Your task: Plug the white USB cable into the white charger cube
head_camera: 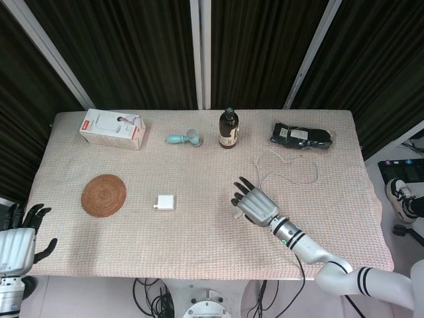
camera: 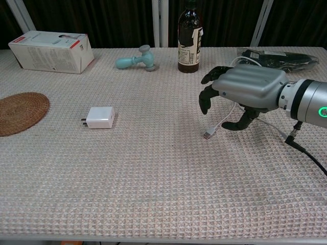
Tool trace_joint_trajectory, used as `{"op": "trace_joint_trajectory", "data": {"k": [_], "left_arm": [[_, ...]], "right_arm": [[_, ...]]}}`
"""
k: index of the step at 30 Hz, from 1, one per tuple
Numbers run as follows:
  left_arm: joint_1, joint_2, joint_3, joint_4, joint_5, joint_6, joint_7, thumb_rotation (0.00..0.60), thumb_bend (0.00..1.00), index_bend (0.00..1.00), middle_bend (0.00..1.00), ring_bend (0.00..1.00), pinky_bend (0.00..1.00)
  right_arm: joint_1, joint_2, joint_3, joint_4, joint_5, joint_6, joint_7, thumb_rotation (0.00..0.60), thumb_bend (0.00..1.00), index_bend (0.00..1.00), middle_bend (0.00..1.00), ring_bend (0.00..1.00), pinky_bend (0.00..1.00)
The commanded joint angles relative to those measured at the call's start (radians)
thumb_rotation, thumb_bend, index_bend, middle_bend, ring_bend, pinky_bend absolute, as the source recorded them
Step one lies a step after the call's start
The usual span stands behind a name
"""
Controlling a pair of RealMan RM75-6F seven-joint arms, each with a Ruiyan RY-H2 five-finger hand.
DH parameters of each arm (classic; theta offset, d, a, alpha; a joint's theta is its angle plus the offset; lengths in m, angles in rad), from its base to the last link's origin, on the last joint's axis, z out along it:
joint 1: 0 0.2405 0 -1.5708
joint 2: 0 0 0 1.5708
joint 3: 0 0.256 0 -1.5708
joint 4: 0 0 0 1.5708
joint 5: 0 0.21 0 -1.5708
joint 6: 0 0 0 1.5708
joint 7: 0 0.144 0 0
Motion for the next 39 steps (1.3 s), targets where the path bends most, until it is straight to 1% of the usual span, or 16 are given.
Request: {"op": "trace_joint_trajectory", "data": {"k": [1, 10, 27, 34, 39], "left_arm": [[-0.001, -0.004, -0.002, 0.008, -0.004, -0.007, -0.010, 0.600, 0.22, 0.23, 0.16, 0.00, 0.00], [-0.004, -0.011, -0.006, 0.025, 0.000, -0.016, -0.028, 0.600, 0.22, 0.23, 0.16, 0.00, 0.00], [-0.002, -0.013, -0.011, 0.039, 0.005, -0.017, -0.039, 0.600, 0.22, 0.23, 0.16, 0.00, 0.00], [-0.001, -0.012, -0.011, 0.042, 0.005, -0.019, -0.041, 0.600, 0.22, 0.23, 0.16, 0.00, 0.00], [-0.001, -0.010, -0.012, 0.041, 0.006, -0.021, -0.039, 0.600, 0.22, 0.23, 0.16, 0.00, 0.00]], "right_arm": [[0.004, -0.040, -0.014, 0.041, 0.015, 0.010, -0.001, 0.600, 0.26, 0.42, 0.33, 0.07, 0.01], [-0.001, -0.097, -0.032, 0.101, 0.027, 0.044, 0.019, 0.600, 0.28, 0.45, 0.33, 0.08, 0.01], [0.010, -0.112, -0.045, 0.117, 0.054, 0.049, 0.021, 0.600, 0.31, 0.49, 0.34, 0.10, 0.01], [0.012, -0.113, -0.046, 0.117, 0.059, 0.060, 0.013, 0.600, 0.33, 0.52, 0.38, 0.13, 0.01], [0.009, -0.108, -0.046, 0.105, 0.056, 0.080, 0.008, 0.600, 0.33, 0.55, 0.42, 0.17, 0.02]]}}
